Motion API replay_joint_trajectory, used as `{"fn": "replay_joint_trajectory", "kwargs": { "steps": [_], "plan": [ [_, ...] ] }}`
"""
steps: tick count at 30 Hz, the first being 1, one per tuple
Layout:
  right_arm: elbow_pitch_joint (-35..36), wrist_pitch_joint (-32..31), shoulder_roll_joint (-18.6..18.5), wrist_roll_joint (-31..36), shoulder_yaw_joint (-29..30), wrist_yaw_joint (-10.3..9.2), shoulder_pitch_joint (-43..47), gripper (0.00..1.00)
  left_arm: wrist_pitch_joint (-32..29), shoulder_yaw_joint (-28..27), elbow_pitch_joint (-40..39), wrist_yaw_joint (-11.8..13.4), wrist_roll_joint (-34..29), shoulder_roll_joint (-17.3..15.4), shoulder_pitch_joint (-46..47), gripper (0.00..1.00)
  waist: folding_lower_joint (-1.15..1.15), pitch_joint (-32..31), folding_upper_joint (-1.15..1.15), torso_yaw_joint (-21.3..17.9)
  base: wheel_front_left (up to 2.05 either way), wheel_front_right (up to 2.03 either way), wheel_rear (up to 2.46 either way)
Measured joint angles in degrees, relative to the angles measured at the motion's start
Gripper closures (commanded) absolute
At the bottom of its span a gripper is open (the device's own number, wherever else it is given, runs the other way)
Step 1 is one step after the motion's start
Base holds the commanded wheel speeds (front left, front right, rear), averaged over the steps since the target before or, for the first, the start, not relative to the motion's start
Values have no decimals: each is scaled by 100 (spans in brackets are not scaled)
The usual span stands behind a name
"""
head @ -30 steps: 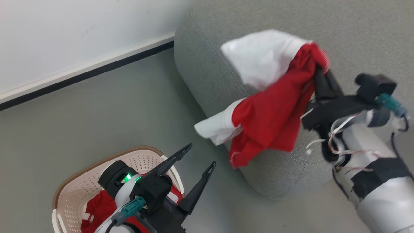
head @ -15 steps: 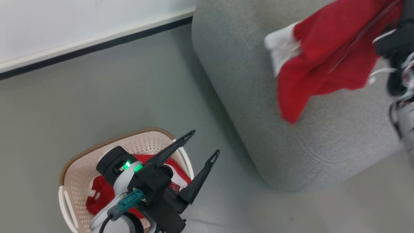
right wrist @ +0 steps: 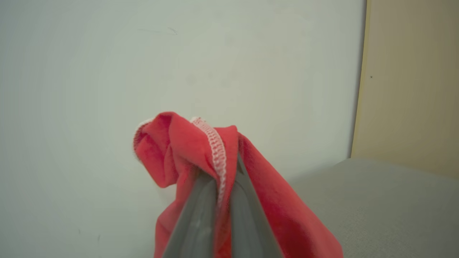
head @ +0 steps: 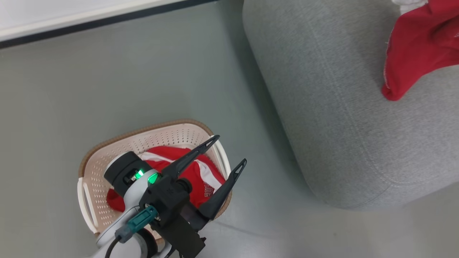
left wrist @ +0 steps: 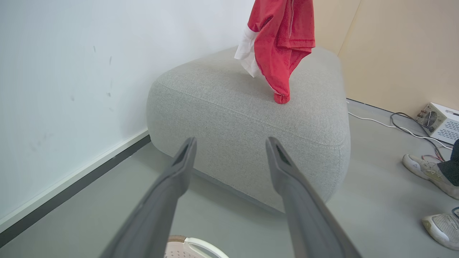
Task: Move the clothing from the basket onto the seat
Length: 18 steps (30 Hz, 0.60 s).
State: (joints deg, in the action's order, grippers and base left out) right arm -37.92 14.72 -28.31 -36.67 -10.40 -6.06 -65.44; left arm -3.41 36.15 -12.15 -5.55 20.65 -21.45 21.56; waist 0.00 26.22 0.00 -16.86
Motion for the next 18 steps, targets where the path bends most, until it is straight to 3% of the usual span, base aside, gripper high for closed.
{"fn": "replay_joint_trajectory", "kwargs": {
  "steps": [10, 18],
  "plan": [
    [-485, 0, -33, 80, 82, -26, 246, 100, 7, -24, -54, -5, -7, -31, 166, 0, 0, 399, 0, 202, 0, 0, 0],
    [-1010, 0, 312, -69, 174, -48, 656, 100, 57, -38, -29, -11, -9, -111, 204, 0, 1, 604, 0, 286, 0, 0, 0]
  ]
}}
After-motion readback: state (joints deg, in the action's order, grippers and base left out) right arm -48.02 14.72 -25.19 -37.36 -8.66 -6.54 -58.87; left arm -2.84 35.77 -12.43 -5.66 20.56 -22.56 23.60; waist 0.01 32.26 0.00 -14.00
